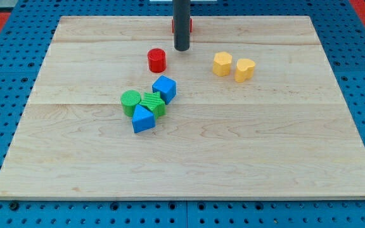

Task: Push the red circle into the group of blocks

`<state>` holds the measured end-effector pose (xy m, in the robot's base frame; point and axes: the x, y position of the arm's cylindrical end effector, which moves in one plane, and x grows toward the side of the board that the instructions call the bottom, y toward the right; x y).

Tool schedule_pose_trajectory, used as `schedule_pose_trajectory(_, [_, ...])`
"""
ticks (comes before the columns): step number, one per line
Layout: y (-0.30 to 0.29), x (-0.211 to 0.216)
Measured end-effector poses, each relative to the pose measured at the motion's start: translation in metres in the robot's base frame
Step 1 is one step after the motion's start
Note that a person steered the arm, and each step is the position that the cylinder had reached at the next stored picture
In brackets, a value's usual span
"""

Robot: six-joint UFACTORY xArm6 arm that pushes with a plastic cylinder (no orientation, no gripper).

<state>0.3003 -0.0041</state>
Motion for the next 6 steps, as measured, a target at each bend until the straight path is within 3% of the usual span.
schedule_pose_trajectory(1, [-0.007,0.021])
schedule_pose_trajectory(2, [-0.046,0.005])
schedule_pose_trajectory(3, [-0.072,0.017])
schedule_pose_trajectory(4, [-0.076,0.074])
schedule_pose_trajectory(5, [-0.081,0.047])
schedule_pose_trajectory(6, [-0.116,0.073])
